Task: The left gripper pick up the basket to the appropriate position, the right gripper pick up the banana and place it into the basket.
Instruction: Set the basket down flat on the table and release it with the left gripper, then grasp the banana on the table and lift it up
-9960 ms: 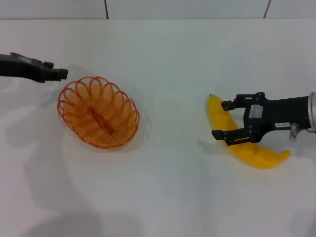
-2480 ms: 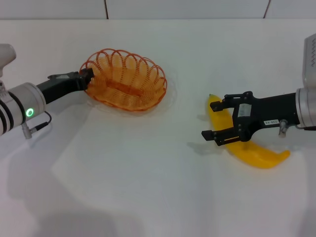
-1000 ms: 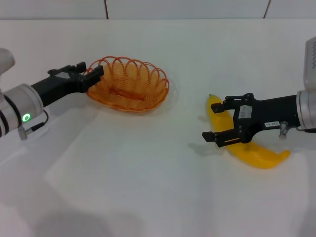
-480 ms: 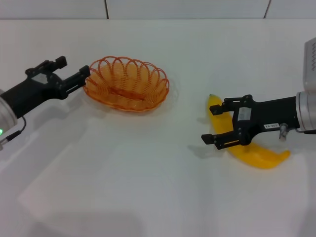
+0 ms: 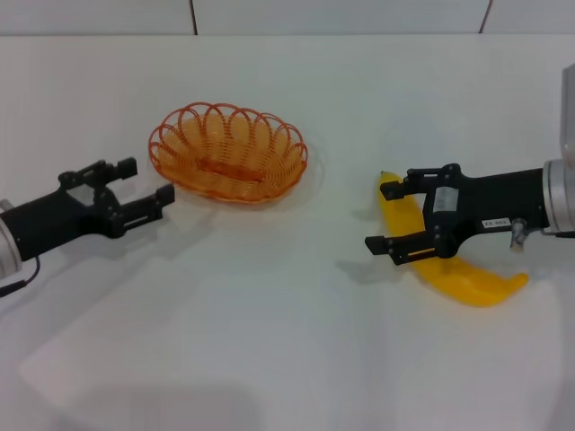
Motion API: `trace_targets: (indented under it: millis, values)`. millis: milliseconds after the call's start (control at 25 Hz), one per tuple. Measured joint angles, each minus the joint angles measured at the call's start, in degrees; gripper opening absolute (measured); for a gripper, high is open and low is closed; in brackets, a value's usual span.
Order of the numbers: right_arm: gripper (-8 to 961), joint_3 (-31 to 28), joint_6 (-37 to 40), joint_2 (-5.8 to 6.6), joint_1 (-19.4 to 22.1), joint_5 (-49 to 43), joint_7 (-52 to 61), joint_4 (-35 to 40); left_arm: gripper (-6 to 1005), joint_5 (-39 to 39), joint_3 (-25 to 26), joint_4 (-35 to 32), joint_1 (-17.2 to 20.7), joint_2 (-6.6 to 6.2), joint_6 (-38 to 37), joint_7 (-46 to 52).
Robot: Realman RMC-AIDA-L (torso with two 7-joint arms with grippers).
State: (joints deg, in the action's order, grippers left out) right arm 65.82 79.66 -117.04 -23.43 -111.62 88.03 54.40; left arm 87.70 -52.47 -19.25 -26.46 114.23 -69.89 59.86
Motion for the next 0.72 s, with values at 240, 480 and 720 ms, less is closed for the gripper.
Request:
trace_targets:
  millis: [240,480,720]
  values:
    - [871,4.1,-2.1,-0.2,4.1,-0.1,5.2,9.2,802,2.3,0.1,-0.4,0.2,-0.74,-1.1,1.1]
    - [869,12.7,-6.6,-0.21,9.9,-5.2,15.3,22.9,802,2.4,0.7,-0.7,0.6,-0.45,-0.6,1.0]
    - [868,19.6,-6.9,-0.28,11.3,-16.2,28.6,32.8,802,2.4,0.8,-0.8,0.5,-0.21,-0.3,1.0]
